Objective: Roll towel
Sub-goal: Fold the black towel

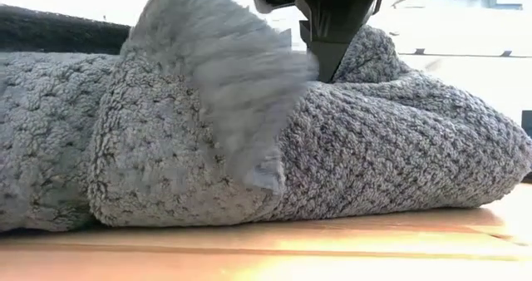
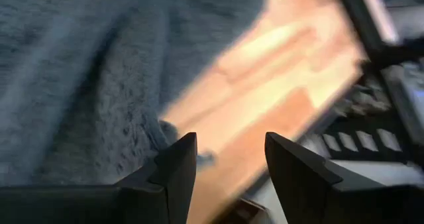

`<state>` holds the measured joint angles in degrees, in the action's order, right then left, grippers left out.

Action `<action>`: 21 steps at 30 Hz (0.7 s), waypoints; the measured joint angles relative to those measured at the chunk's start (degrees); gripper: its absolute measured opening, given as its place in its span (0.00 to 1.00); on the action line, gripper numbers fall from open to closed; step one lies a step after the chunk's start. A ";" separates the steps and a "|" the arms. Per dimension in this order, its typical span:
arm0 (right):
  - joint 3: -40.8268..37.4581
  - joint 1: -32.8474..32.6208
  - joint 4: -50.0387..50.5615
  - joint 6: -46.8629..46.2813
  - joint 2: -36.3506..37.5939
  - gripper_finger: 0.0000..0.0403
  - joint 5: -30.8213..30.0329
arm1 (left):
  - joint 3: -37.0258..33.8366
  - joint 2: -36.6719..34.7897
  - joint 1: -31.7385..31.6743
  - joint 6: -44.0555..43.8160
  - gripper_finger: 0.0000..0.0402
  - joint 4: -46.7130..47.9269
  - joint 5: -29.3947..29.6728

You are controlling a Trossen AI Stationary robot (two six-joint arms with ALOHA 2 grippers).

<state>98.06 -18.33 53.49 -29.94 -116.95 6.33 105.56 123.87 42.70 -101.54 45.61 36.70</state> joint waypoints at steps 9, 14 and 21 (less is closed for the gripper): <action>0.00 -0.48 0.33 0.53 0.00 0.00 -0.09 | 0.02 -0.52 0.22 24.19 0.40 -4.89 -0.10; 0.00 -0.39 0.42 0.95 0.00 0.00 -0.11 | 0.09 1.86 0.51 40.87 0.40 -13.33 0.11; 0.00 -0.52 0.81 1.38 0.00 0.00 -0.13 | 0.00 3.86 -0.72 49.20 0.40 -7.94 -0.70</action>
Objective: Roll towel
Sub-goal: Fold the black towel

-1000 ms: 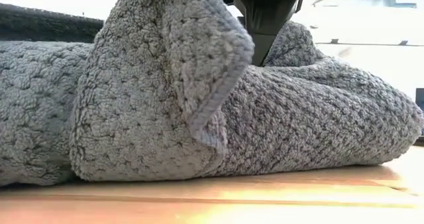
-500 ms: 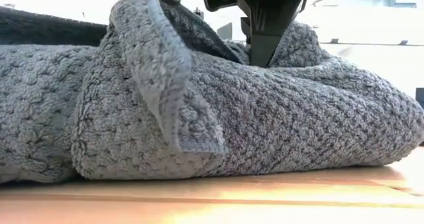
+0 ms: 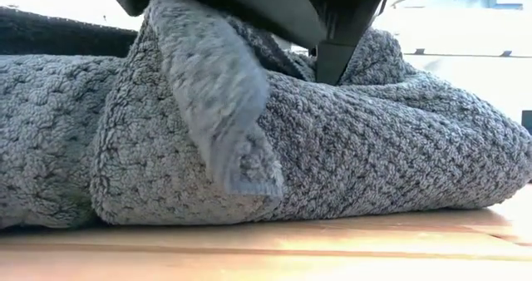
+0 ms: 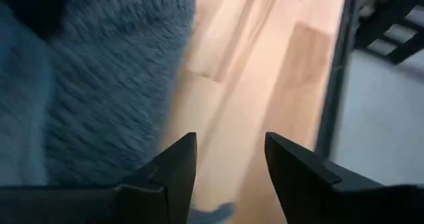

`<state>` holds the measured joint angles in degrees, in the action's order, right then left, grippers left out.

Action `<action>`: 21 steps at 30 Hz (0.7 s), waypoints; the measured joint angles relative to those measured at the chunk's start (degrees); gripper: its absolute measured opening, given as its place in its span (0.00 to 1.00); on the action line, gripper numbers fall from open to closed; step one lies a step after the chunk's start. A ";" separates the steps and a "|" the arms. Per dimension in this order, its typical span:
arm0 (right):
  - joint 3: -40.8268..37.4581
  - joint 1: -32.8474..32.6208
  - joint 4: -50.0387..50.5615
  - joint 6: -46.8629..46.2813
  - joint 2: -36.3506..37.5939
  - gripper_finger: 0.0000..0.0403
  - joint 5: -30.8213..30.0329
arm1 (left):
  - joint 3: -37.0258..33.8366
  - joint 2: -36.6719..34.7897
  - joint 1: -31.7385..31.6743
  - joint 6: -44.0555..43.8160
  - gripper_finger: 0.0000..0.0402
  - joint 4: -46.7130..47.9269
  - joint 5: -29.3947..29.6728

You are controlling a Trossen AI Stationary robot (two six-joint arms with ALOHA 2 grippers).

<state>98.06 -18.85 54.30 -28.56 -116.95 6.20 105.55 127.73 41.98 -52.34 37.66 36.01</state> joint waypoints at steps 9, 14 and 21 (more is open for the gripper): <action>0.00 -0.18 1.10 1.20 0.00 0.00 -0.04 | 0.03 -1.04 1.09 37.08 0.40 2.42 -5.77; 0.00 -0.18 1.00 1.20 0.00 0.00 -0.02 | 0.03 -1.04 0.80 48.57 0.40 3.70 -8.10; 0.00 -0.18 0.81 1.20 0.00 0.00 -0.05 | -0.06 0.16 -0.61 52.11 0.40 8.49 -10.27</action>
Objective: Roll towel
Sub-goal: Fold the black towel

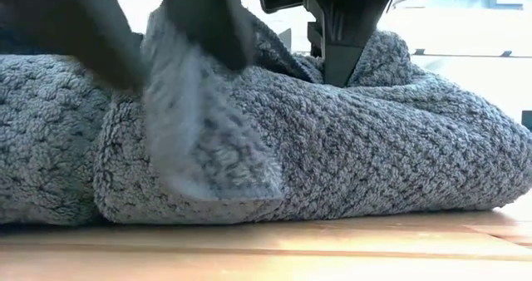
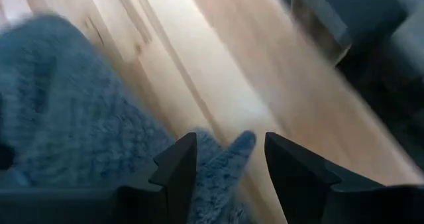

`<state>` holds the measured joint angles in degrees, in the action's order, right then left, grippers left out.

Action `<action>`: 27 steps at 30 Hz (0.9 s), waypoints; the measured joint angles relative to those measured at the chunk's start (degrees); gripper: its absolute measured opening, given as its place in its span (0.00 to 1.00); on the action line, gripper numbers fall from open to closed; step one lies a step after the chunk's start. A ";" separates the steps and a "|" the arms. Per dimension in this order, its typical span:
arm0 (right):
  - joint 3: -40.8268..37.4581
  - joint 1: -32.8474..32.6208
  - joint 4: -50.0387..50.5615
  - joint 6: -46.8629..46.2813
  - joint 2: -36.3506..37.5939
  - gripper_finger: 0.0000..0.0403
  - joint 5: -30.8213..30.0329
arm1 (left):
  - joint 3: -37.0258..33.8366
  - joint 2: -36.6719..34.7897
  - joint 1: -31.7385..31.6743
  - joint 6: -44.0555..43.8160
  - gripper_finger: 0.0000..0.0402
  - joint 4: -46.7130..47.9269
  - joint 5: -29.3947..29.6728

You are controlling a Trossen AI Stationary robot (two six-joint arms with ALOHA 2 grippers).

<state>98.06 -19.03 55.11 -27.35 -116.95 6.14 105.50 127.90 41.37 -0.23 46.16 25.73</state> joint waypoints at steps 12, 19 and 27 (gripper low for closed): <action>0.02 0.05 0.04 0.14 0.00 0.00 -0.03 | 0.04 0.50 -0.94 11.55 0.36 3.94 -0.35; 0.02 0.04 0.11 0.37 0.00 0.00 -0.06 | 0.04 0.24 -0.80 13.00 0.11 4.14 -0.73; 0.16 -0.99 0.62 0.44 0.00 0.00 0.23 | 3.93 -1.95 1.98 7.06 0.01 14.59 -13.17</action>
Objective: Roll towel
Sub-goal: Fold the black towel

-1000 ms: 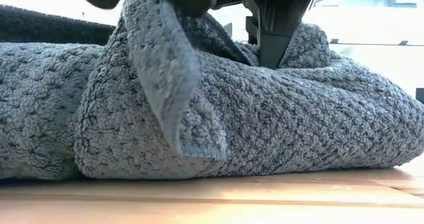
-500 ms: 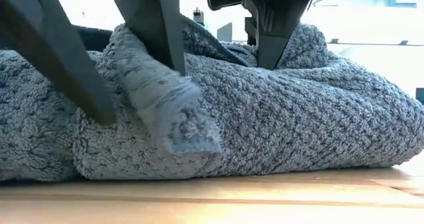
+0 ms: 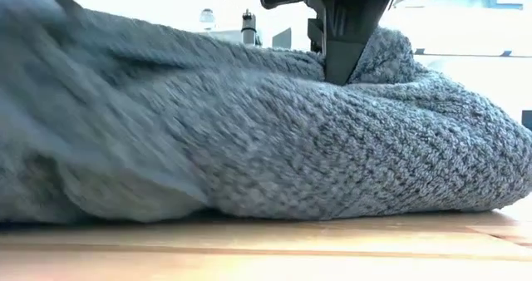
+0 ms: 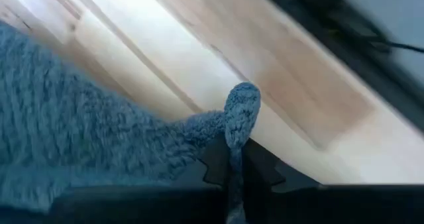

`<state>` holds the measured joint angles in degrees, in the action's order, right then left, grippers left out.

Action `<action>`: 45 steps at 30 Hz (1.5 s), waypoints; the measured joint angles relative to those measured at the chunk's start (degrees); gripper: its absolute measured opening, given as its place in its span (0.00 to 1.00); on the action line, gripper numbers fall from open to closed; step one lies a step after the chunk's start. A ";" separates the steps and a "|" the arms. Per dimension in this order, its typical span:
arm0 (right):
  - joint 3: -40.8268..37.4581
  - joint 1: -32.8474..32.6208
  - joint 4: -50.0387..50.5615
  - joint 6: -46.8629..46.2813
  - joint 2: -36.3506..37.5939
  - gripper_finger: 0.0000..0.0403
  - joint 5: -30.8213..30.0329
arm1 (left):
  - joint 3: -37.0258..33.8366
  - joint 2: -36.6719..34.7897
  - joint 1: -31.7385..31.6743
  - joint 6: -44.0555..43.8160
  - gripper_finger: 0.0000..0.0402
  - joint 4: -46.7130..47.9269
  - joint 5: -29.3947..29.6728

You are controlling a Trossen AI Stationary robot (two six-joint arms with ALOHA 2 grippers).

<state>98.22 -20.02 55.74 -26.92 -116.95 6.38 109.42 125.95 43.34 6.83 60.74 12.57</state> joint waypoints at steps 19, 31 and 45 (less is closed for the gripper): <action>-0.20 -5.37 -1.44 -1.00 12.84 0.00 -16.10 | 16.32 -0.46 -0.30 -3.25 0.00 28.82 -3.39; -0.28 -8.20 4.88 -1.59 19.39 0.00 -23.25 | 14.12 -0.54 -1.79 -5.89 0.00 27.57 -5.21; -0.23 -12.12 14.39 -6.34 21.42 0.00 -25.22 | 5.29 -0.02 1.89 -14.81 0.00 28.89 -26.47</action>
<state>97.99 -32.14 70.12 -33.26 -95.52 -18.85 114.71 125.93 45.23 -7.98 89.63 -13.91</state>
